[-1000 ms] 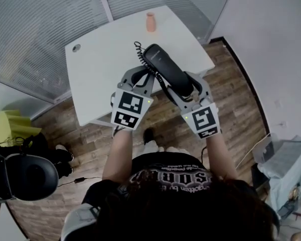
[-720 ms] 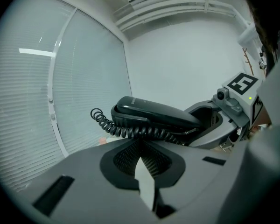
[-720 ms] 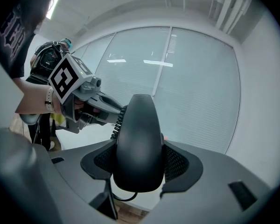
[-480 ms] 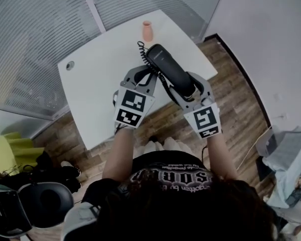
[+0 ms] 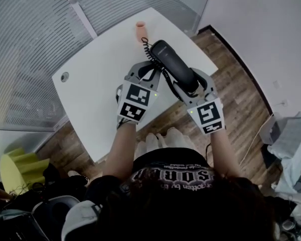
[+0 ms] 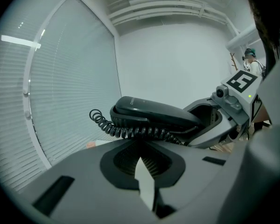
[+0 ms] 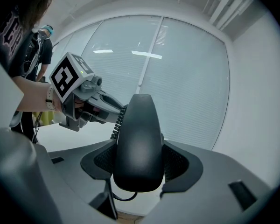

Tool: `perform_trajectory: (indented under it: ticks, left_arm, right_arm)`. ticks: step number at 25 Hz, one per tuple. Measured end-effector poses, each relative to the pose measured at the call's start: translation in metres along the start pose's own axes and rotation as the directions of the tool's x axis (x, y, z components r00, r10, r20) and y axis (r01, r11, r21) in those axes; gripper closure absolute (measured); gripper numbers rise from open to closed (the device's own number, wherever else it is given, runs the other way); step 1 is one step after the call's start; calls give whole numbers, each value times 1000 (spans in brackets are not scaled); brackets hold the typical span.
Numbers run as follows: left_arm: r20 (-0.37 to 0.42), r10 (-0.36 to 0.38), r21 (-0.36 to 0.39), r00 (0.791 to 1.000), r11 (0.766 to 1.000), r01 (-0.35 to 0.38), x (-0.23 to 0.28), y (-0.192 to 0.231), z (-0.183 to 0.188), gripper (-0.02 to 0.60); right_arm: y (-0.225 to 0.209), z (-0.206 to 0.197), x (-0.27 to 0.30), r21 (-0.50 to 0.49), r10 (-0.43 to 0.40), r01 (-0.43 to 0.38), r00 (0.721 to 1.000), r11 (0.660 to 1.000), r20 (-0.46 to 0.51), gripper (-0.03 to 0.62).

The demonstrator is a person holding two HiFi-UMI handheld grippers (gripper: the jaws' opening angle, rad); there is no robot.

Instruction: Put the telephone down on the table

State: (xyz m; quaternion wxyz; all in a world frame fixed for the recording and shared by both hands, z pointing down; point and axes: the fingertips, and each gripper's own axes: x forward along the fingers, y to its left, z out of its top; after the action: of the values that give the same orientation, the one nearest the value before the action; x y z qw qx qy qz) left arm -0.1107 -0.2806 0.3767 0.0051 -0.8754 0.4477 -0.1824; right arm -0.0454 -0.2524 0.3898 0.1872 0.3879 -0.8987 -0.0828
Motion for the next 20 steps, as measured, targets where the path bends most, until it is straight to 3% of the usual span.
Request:
perform_trajectory:
  ticks: [20]
  left_arm:
    - [-96,-18,-40,995,999,14,113,43,-17,580]
  right_arm:
    - [-78,-45,78,72,43,-39,997,997,-63,315]
